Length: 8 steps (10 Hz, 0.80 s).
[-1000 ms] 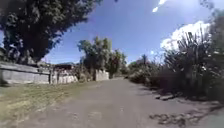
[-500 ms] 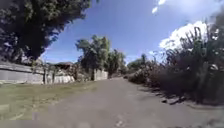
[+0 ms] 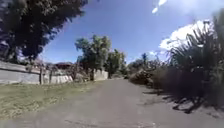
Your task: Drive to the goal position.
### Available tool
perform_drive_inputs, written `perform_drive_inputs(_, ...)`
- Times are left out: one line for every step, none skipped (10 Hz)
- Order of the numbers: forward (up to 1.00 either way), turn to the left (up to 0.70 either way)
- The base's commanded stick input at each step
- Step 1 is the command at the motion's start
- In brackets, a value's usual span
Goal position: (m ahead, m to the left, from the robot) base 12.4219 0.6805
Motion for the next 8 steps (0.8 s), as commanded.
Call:
perform_drive_inputs(1.00,0.00)
perform_drive_inputs(1.00,0.00)
perform_drive_inputs(1.00,0.00)
perform_drive_inputs(1.00,0.00)
perform_drive_inputs(1.00,0.00)
perform_drive_inputs(1.00,0.00)
perform_drive_inputs(1.00,0.00)
perform_drive_inputs(1.00,0.00)
